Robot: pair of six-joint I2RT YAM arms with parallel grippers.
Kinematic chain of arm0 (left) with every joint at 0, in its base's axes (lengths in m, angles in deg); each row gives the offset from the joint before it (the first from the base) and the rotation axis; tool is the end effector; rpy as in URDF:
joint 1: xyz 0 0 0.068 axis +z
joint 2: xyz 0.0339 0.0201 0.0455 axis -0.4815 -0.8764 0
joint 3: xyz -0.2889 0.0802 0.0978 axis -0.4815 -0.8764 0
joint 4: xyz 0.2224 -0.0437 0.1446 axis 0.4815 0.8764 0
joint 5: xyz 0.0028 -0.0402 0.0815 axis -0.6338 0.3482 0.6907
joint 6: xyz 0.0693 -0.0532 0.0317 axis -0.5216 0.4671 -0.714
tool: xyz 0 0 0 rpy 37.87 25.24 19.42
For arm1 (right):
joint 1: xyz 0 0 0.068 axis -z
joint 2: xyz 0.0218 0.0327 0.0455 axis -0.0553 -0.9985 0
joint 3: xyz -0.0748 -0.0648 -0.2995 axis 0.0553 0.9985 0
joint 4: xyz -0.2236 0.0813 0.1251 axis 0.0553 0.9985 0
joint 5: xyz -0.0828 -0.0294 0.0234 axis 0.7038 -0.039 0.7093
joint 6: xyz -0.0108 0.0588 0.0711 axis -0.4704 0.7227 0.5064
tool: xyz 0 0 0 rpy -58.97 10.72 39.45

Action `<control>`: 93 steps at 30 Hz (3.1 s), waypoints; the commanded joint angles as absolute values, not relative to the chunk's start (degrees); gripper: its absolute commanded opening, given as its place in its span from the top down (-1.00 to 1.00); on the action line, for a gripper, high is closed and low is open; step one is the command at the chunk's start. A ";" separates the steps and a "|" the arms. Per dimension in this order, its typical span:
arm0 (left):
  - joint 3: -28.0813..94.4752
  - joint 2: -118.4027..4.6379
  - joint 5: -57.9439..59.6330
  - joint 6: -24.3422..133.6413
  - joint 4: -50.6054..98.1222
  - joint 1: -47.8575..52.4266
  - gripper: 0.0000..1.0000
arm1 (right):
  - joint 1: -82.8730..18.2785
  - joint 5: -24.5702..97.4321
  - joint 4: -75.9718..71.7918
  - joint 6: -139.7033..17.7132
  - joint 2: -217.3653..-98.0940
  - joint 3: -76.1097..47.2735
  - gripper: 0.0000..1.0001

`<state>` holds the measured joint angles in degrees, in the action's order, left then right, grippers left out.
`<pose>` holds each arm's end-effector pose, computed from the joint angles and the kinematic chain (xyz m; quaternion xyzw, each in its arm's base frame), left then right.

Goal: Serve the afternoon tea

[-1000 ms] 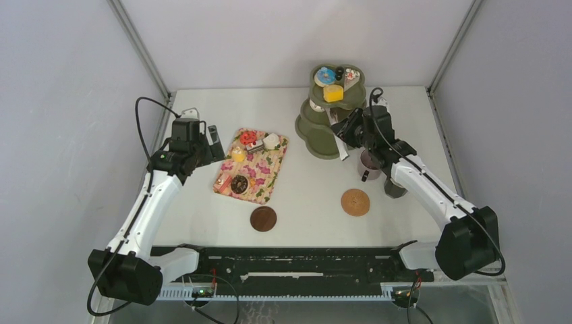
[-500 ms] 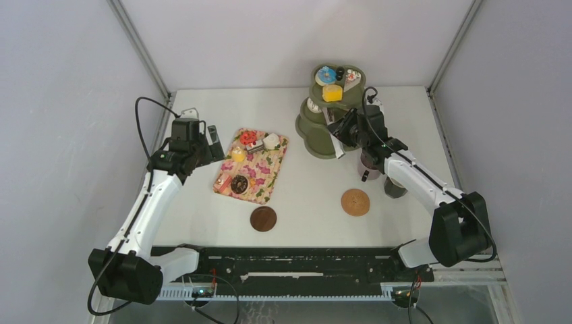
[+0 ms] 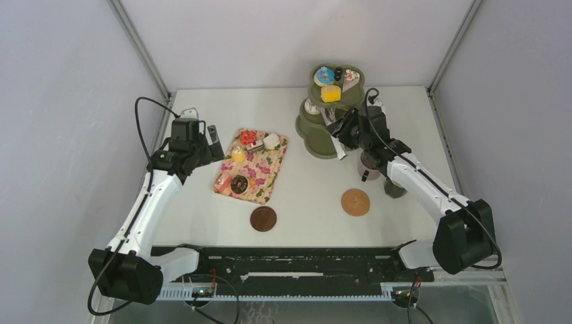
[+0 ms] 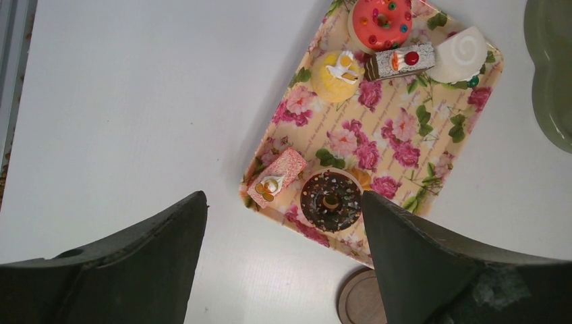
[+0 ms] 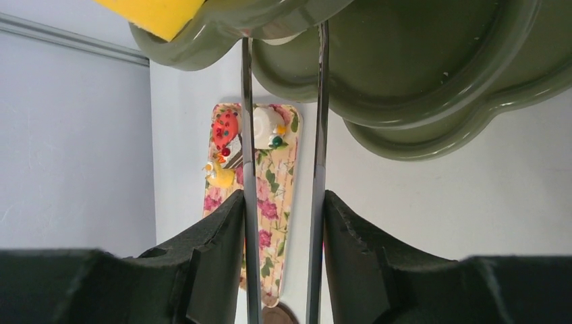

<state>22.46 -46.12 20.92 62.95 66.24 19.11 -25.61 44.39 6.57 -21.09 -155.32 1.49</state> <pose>0.2562 -0.0263 0.3299 -0.1217 0.9070 -0.0084 0.4031 0.3302 0.1357 0.3156 0.1819 0.8386 0.2895 0.4242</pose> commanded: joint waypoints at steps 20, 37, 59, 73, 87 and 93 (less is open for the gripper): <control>22.05 -42.56 20.97 62.66 64.91 19.50 -0.78 | -34.81 43.00 26.58 -31.13 -129.89 7.88 0.14; 22.24 -43.19 20.38 63.11 65.00 19.55 -0.78 | -51.60 53.57 13.84 -29.43 -153.46 0.31 0.06; 21.94 -43.99 21.04 62.30 64.77 19.72 -0.78 | -44.13 48.48 10.35 -27.98 -176.55 -15.90 0.05; 22.03 -44.18 20.68 62.32 64.67 19.82 -0.78 | -44.13 46.35 9.91 -27.54 -180.37 -17.09 0.09; 21.85 -43.70 20.33 62.67 64.73 19.86 -0.77 | -44.18 44.84 10.66 -28.24 -176.60 -15.63 1.00; 21.93 -43.45 20.14 62.68 64.76 19.90 -0.77 | -44.99 45.22 11.84 -29.56 -170.60 -13.73 1.00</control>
<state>22.30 -44.48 20.74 62.99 66.29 19.55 -44.25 45.13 14.18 -28.13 -178.38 -14.03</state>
